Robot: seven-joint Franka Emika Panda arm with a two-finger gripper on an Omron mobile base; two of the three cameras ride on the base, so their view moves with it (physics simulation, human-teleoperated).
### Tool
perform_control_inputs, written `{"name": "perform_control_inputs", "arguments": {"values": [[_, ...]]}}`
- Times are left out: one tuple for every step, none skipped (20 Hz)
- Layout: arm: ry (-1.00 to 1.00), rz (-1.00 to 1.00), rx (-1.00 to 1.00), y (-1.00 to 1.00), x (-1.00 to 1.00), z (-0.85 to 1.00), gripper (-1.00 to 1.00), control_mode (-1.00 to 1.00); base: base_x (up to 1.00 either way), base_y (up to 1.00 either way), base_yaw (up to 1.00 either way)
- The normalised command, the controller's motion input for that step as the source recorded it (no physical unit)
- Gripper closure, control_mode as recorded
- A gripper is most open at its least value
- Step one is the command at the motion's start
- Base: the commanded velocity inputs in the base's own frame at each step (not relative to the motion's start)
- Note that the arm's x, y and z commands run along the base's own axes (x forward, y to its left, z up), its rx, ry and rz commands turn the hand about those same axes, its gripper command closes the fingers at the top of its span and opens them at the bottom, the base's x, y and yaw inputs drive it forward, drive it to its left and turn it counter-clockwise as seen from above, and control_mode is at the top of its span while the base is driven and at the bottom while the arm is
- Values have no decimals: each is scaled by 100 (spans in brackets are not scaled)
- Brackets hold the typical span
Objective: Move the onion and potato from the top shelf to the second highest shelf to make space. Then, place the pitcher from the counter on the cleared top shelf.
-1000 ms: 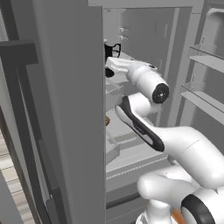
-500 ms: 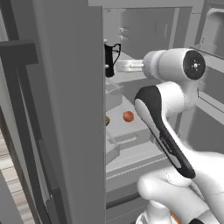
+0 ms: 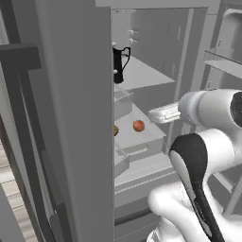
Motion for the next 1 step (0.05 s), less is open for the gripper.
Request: {"name": "perform_control_inputs", "arguments": {"values": [[3, 0, -16, -26, -70, -51, -100, -100, 0, 0, 0]]}}
